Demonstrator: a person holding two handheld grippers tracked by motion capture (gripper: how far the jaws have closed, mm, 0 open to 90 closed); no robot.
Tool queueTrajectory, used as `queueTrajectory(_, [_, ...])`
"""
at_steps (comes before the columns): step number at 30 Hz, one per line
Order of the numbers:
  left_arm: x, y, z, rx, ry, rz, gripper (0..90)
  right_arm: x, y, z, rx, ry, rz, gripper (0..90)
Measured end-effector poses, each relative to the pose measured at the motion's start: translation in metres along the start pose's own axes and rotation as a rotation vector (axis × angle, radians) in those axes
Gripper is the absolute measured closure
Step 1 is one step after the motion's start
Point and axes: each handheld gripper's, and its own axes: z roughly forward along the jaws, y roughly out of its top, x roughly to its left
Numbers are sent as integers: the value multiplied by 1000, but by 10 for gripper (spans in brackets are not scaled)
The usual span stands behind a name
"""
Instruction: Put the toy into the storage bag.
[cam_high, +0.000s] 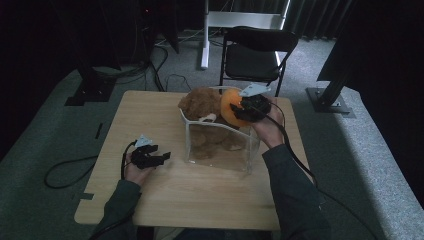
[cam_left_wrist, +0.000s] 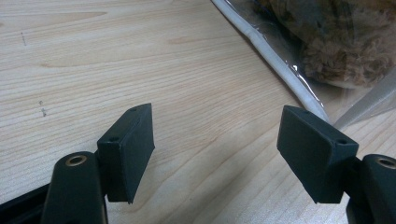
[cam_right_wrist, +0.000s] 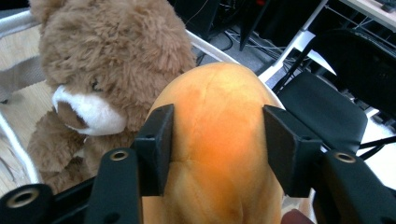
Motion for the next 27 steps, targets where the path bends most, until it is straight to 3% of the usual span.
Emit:
queueTrajectory(4, [0,0,-1,-1,-1,-1,280,-4,0,2,6,5,31,541])
queueTrajectory(13, [0,0,0,0,0,3,280,-16,-6,12,103,65,111,626])
queueTrajectory(27, [0,0,0,2,-3,4,280,-15,-19,14,169,123,109,626])
